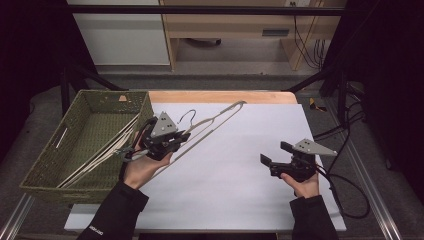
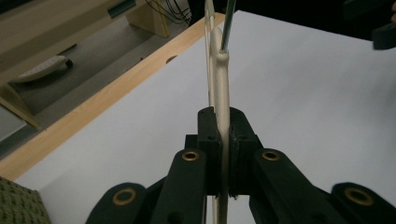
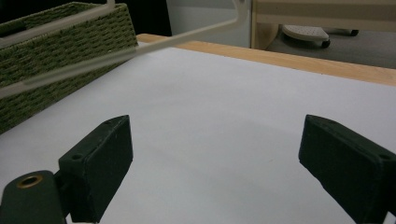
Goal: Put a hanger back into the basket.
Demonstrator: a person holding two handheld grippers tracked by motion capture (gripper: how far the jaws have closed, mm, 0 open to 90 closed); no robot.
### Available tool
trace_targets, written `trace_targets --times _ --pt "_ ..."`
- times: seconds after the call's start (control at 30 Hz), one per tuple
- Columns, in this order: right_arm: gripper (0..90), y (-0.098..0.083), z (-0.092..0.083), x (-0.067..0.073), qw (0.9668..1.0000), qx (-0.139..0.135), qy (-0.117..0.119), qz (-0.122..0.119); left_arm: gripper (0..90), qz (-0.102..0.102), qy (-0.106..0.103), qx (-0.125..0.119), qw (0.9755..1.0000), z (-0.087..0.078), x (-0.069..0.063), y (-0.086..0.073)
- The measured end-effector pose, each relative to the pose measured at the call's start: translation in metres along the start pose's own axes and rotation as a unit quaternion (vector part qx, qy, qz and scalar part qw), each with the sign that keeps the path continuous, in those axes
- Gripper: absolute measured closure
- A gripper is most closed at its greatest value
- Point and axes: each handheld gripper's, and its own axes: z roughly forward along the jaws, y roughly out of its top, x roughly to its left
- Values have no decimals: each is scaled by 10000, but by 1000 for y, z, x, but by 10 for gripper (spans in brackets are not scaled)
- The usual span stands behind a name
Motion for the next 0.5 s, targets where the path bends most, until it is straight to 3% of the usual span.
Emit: trace_targets --times 0.2,0.3,0.5 --pt "91 1 -2 1 10000 -45 10 39 856 232 92 -34 9997 -29 7 20" --pt "88 1 -4 0 10000 -18 19 12 857 120 89 -128 9998 -38 16 25" --pt "82 1 -4 1 10000 -18 21 15 856 69 81 -87 9999 -56 34 31"
